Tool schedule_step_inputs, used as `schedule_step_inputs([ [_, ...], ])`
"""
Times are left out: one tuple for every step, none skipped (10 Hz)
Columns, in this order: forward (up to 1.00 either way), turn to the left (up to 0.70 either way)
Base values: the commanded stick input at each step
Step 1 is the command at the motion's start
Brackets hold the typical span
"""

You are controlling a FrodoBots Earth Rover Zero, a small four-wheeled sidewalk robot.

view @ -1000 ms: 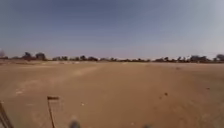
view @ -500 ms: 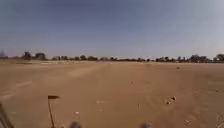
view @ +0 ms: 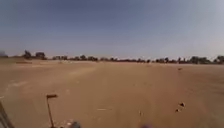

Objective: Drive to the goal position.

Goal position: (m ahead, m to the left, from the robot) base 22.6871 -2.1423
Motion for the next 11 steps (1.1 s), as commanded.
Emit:
schedule_step_inputs([
  [0.50, 0.00],
  [0.50, 0.00],
  [0.50, 0.00],
  [0.50, 0.00],
  [0.50, 0.00],
  [0.50, 0.00],
  [0.50, 0.00],
  [0.50, 0.00],
  [0.50, 0.00],
  [0.50, 0.00],
  [0.50, 0.00],
])
